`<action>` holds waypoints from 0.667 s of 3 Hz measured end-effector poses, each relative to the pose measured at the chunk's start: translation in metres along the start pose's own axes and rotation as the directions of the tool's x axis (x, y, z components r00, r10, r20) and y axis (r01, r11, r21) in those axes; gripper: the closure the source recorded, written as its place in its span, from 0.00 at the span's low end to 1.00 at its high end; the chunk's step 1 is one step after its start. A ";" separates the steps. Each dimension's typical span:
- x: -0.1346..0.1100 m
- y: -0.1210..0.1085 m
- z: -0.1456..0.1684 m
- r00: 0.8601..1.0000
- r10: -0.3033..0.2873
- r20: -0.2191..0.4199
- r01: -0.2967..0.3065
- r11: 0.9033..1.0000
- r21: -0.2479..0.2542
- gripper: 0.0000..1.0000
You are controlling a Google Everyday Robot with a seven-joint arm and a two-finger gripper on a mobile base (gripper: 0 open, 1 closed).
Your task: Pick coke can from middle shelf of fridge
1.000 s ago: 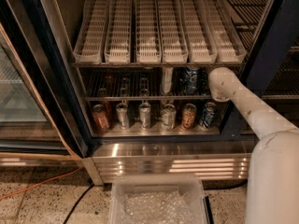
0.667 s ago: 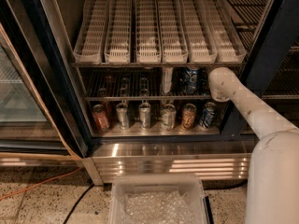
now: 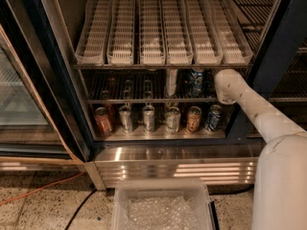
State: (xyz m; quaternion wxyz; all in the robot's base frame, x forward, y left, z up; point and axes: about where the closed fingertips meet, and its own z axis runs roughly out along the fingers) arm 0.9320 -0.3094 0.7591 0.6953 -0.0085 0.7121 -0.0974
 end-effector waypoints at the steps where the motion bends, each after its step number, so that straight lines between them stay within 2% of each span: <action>1: 0.000 0.000 0.000 1.000 0.000 0.000 0.000 1.000 0.000 1.00; 2: -0.001 0.002 -0.007 1.000 0.021 -0.006 -0.021 1.000 -0.019 1.00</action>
Offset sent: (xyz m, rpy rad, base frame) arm -0.0163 0.0060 0.0018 0.0493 0.0129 0.0367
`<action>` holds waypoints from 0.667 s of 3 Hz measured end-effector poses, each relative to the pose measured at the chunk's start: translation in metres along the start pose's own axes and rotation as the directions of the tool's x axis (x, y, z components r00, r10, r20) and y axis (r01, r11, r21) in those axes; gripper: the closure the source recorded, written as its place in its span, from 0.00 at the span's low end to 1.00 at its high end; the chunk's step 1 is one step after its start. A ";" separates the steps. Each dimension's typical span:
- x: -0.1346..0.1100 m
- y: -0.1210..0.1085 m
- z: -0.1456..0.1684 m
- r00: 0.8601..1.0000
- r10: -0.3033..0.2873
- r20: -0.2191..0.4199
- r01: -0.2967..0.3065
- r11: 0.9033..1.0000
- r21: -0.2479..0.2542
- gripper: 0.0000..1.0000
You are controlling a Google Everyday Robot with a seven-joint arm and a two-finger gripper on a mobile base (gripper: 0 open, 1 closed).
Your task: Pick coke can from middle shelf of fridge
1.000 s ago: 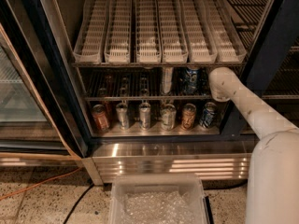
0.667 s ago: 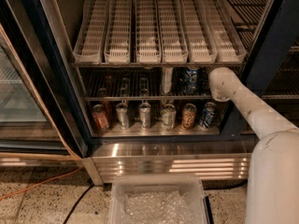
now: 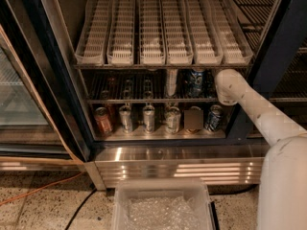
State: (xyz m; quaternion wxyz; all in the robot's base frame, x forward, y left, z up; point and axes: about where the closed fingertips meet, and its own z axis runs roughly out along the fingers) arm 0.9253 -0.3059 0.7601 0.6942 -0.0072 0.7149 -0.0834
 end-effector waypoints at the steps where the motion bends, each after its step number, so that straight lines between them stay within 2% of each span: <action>1: -0.007 0.003 -0.011 1.000 0.028 0.001 -0.028 0.999 -0.028 1.00; 2: -0.017 0.006 -0.028 0.997 0.080 0.008 -0.079 0.995 -0.057 1.00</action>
Offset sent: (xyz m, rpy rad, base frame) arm -0.0312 0.0136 0.0211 0.0860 -0.0136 0.0685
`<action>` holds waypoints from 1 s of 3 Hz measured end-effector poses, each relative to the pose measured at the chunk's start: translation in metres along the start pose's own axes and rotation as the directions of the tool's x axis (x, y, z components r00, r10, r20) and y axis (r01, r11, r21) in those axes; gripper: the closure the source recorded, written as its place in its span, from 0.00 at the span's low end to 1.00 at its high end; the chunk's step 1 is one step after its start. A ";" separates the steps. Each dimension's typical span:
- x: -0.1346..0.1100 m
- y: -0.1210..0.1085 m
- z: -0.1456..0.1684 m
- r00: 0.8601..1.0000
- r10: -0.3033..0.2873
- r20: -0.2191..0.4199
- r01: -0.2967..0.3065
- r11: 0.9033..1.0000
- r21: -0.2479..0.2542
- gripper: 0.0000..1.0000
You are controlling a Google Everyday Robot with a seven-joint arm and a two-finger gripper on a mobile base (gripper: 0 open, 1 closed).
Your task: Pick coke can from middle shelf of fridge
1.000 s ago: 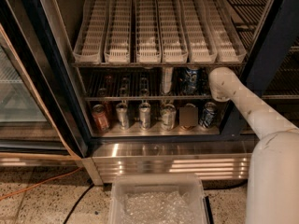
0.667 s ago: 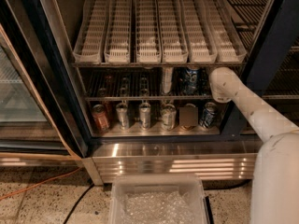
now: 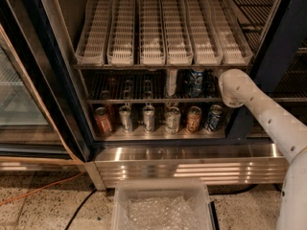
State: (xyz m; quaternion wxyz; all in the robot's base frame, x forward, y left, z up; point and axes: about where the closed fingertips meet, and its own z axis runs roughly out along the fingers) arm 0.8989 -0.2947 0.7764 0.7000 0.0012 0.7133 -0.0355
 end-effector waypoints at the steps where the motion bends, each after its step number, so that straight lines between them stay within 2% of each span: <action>1: 0.000 0.000 0.000 1.000 0.001 0.000 -0.001 1.000 0.000 1.00; 3: 0.018 -0.017 -0.013 0.999 0.019 -0.032 -0.018 0.999 0.040 1.00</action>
Offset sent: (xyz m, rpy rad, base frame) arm -0.0095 -0.0195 -0.0165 0.0165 0.0255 -0.0442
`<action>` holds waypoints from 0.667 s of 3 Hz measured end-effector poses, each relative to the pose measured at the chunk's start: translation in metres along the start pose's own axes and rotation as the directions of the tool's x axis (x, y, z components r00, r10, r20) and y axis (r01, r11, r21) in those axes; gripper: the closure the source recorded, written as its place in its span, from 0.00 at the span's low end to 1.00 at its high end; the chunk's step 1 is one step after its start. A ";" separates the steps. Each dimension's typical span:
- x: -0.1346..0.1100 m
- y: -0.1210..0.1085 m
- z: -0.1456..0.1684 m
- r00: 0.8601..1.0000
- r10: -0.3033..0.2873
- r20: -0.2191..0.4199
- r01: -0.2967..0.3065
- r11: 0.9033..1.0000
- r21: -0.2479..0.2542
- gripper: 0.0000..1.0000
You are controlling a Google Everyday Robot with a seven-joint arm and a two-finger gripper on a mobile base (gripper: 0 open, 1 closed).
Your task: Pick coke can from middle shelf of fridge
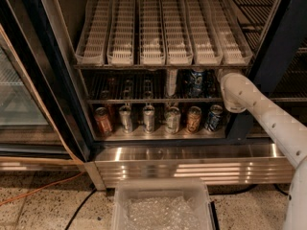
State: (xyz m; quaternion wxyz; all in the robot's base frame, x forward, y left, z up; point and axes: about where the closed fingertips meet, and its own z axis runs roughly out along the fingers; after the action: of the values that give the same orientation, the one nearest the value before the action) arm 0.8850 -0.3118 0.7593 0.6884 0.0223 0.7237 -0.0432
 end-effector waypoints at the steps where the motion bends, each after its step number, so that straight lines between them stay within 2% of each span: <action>1: 0.003 -0.003 -0.015 1.000 0.004 -0.001 -0.004 1.000 0.003 1.00; 2: -0.002 0.003 -0.032 1.000 0.010 0.013 -0.010 1.000 -0.021 1.00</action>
Offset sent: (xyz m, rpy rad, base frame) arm -0.0515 0.0131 0.0104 0.0155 -0.0309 0.0490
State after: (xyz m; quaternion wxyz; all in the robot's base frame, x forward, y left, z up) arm 0.8537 -0.3062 0.7627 0.6934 0.0183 0.7196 -0.0323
